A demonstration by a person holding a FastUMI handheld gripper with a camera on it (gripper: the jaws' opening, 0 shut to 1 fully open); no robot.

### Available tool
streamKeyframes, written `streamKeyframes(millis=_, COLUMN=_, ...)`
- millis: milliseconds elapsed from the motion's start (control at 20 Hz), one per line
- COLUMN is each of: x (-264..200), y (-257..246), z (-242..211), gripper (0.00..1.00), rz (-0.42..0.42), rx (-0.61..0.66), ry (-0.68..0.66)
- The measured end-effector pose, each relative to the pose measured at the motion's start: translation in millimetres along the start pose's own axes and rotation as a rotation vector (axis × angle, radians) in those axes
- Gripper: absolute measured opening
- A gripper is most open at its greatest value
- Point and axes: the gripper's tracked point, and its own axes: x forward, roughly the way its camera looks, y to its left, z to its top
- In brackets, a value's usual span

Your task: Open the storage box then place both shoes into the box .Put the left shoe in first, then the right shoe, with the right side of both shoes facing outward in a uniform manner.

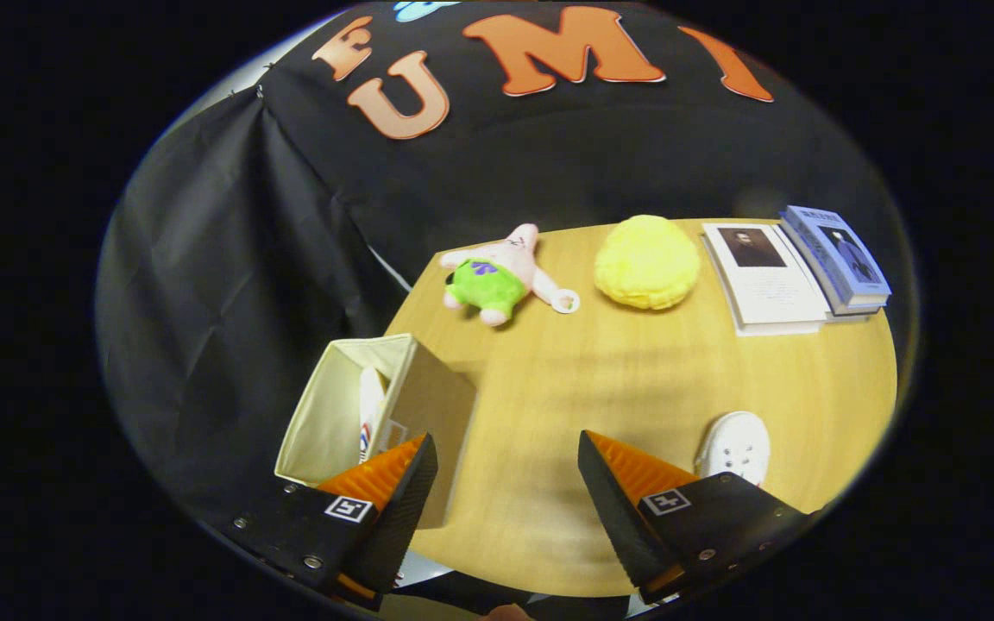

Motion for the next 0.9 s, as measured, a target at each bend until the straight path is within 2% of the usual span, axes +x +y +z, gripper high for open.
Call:
streamKeyframes(millis=400, x=-29.0, y=-173.9, z=-48.6, gripper=0.98, rz=-0.267, rx=0.072, ry=0.020)
streamKeyframes(millis=550, x=-25.8, y=-211.4, z=-69.2, gripper=0.98, rz=-0.281, rx=0.104, ry=0.053)
streamKeyframes(millis=750, x=-14.9, y=-232.1, z=-111.4, gripper=0.97, rz=-0.258, rx=0.117, ry=0.146)
streamKeyframes(millis=900, x=-3.4, y=-241.1, z=-141.0, gripper=0.90, rz=-0.250, rx=0.131, ry=0.215)
